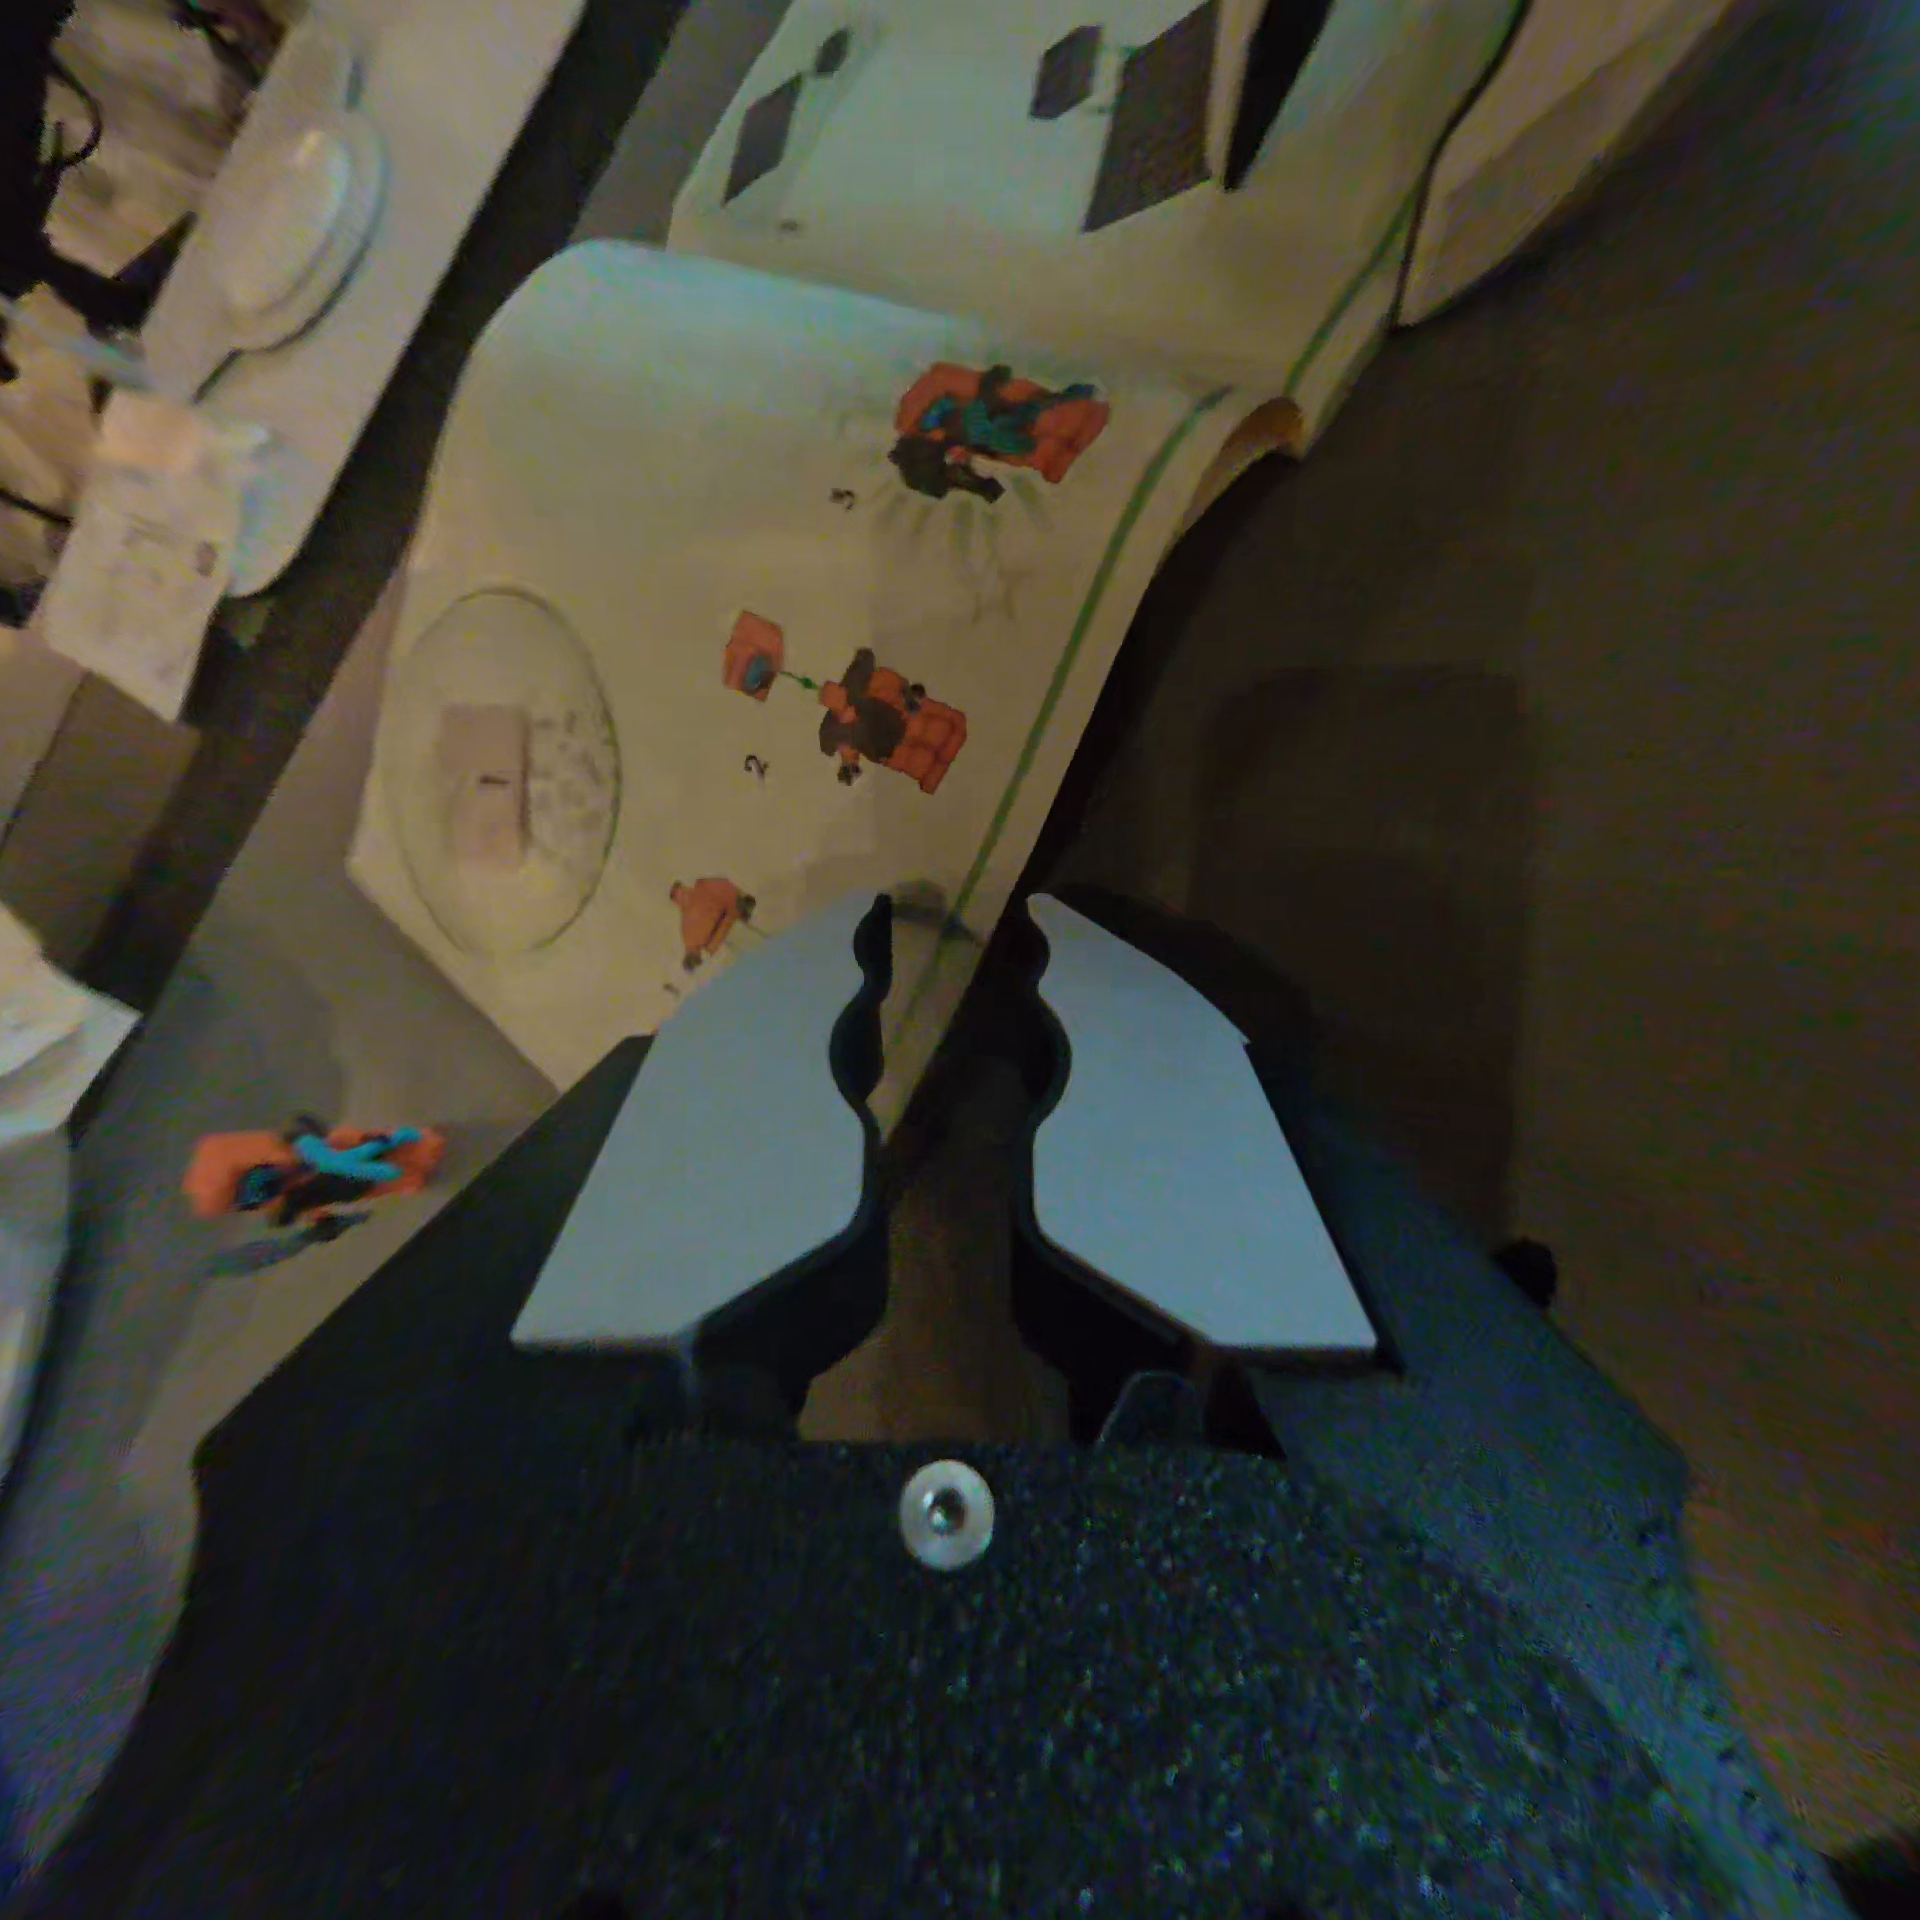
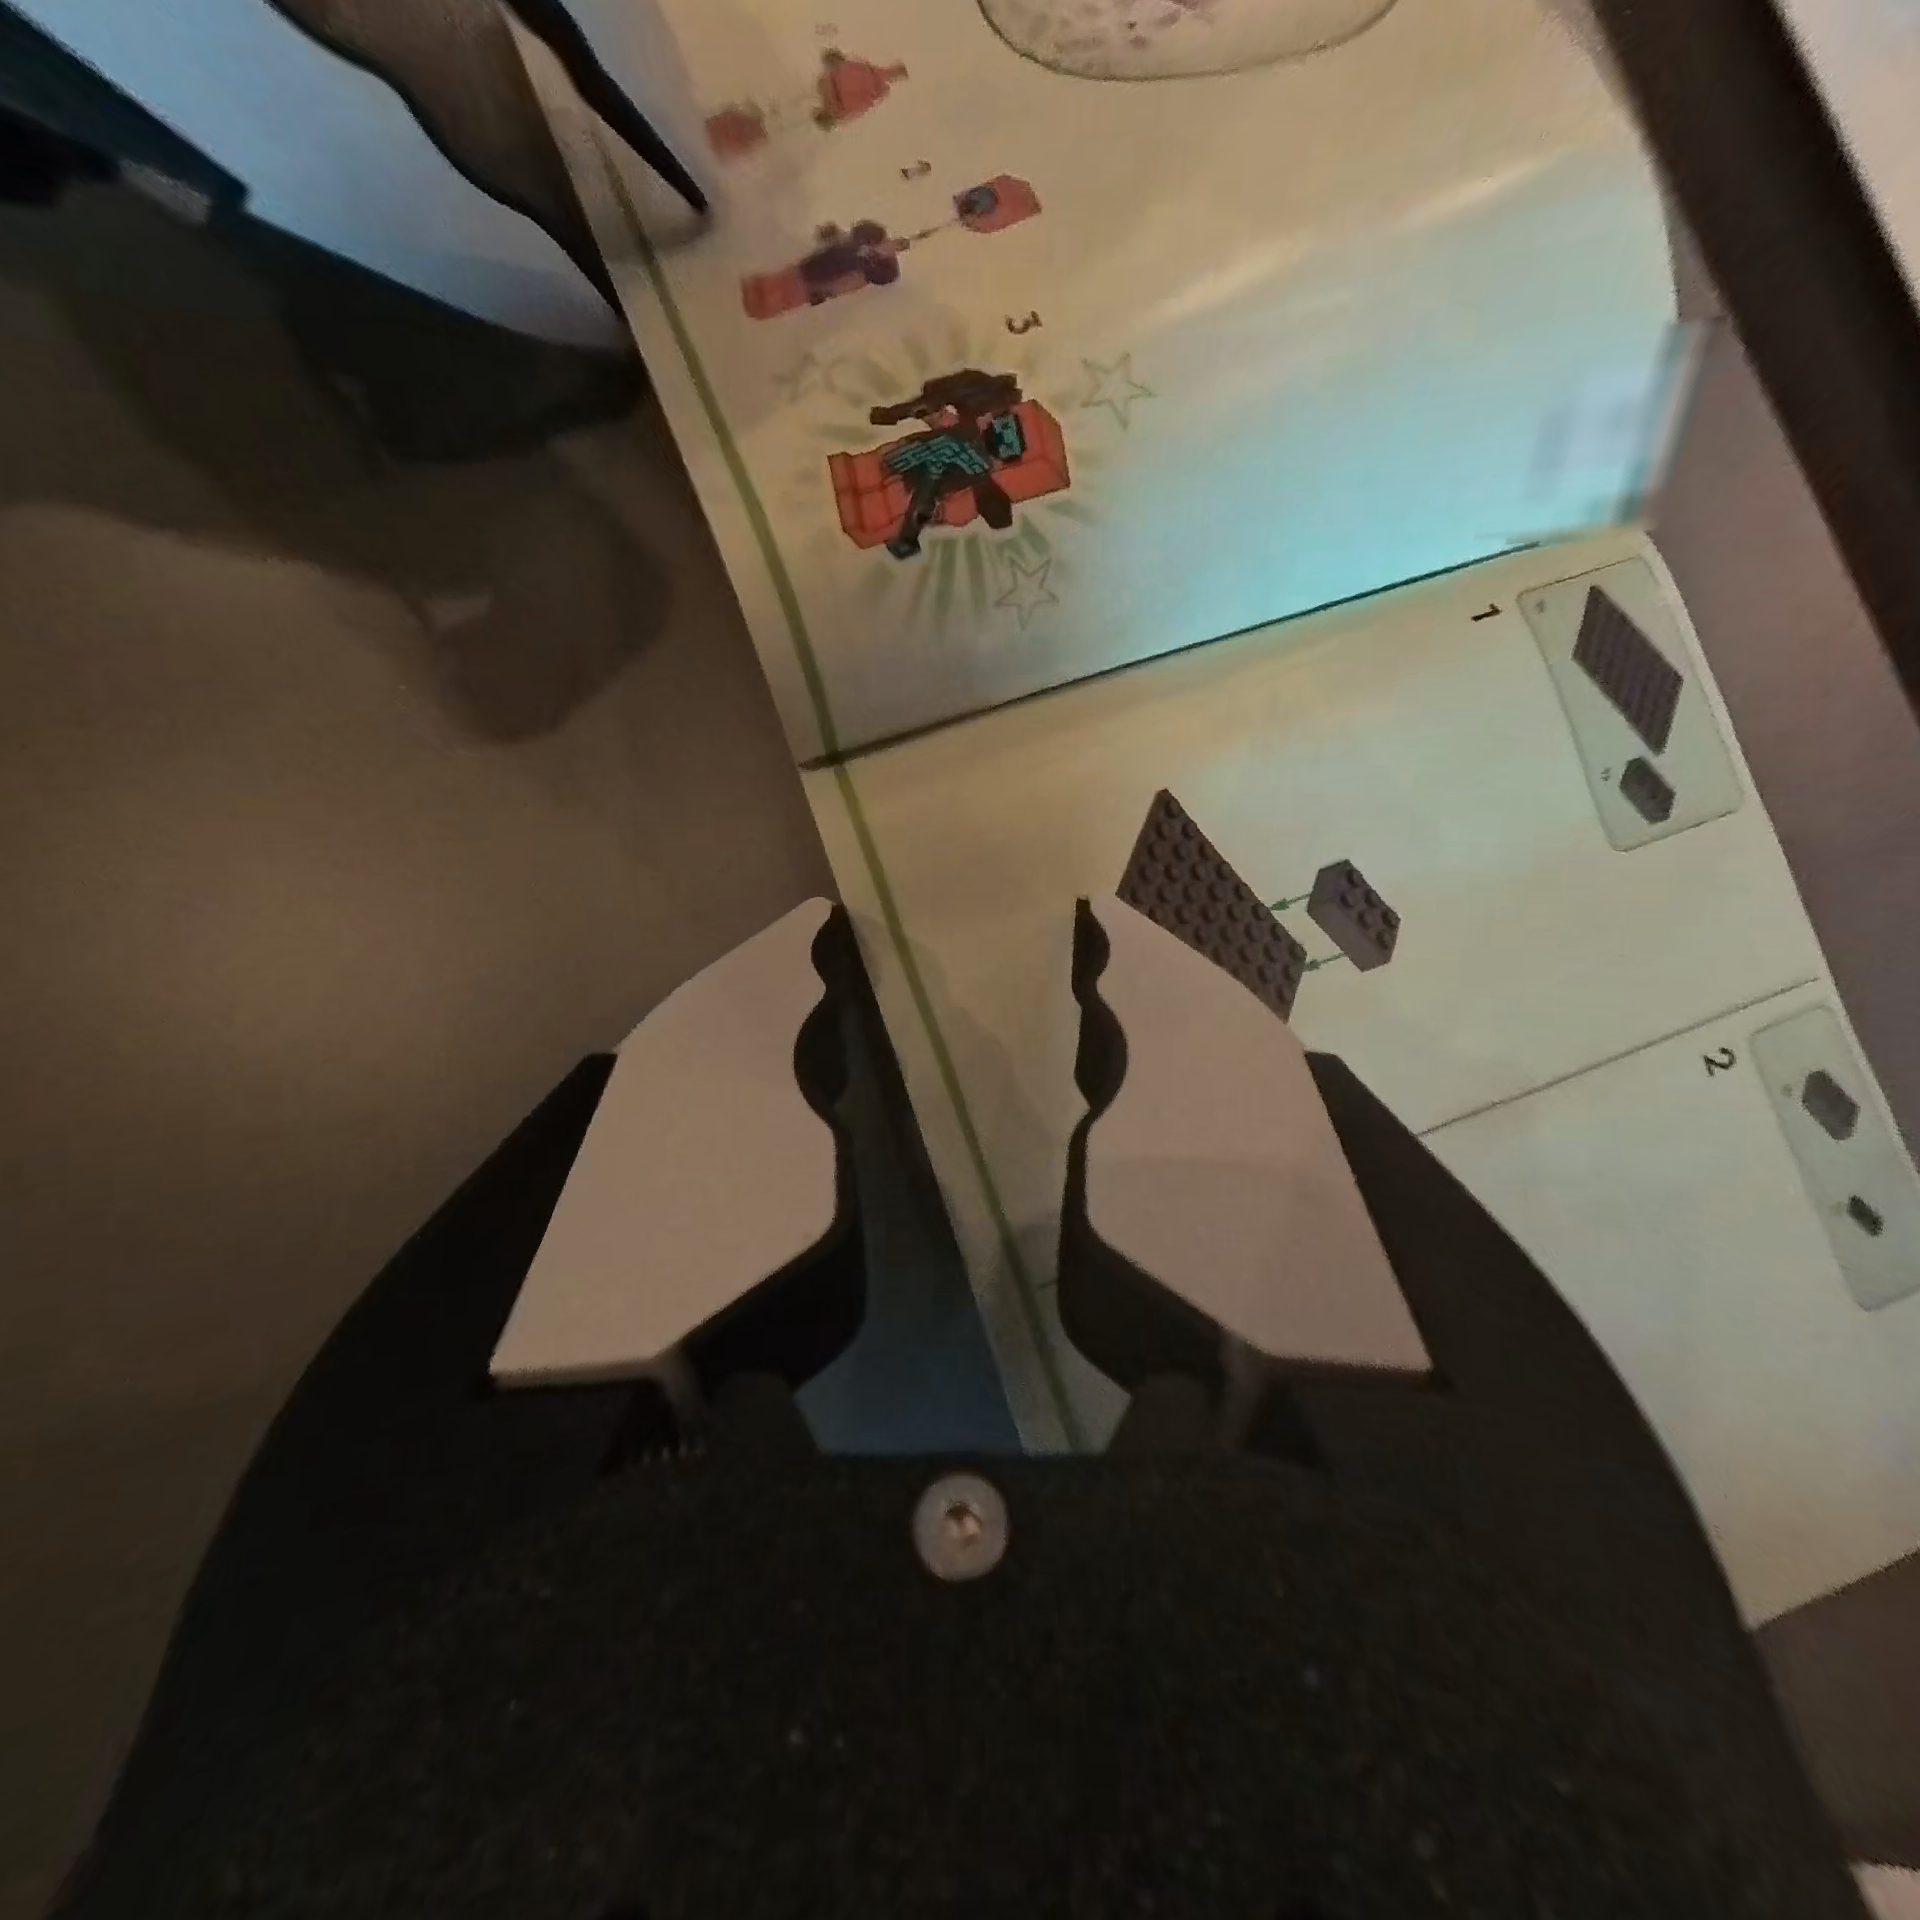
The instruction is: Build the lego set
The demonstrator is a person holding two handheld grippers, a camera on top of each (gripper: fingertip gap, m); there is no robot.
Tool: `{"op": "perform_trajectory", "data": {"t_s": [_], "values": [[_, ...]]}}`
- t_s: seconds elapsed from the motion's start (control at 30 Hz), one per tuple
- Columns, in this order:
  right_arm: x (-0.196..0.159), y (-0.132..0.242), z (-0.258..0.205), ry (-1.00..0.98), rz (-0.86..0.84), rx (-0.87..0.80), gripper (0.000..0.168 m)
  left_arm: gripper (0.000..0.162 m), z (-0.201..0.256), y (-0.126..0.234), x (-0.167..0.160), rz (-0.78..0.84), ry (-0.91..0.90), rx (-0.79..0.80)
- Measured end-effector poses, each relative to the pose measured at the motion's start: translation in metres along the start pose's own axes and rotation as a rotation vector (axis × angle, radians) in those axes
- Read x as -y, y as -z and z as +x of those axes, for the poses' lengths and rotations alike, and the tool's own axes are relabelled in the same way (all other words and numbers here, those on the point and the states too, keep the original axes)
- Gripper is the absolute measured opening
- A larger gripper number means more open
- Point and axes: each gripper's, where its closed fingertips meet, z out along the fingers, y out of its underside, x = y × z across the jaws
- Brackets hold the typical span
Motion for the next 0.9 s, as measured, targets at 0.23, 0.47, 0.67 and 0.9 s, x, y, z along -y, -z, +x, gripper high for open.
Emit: {"op": "perform_trajectory", "data": {"t_s": [0.23, 0.47, 0.67, 0.9], "values": [[0.016, -0.012, 0.010, -0.004, 0.021, -0.035, 0.037, 0.022, -0.020, 0.022, 0.004, 0.083, 0.126, 0.026], [0.017, -0.016, 0.018, 0.101, 0.059, 0.055, 0.037, 0.019, -0.005, 0.084, 0.003, 0.239, 0.255, 0.029], [0.018, -0.018, 0.025, 0.191, 0.022, 0.154, 0.037, 0.018, 0.000, 0.127, -0.023, 0.263, 0.327, 0.073], [0.019, -0.021, 0.037, 0.279, -0.049, 0.239, 0.037, 0.018, 0.002, 0.142, -0.047, 0.262, 0.408, 0.094]]}}
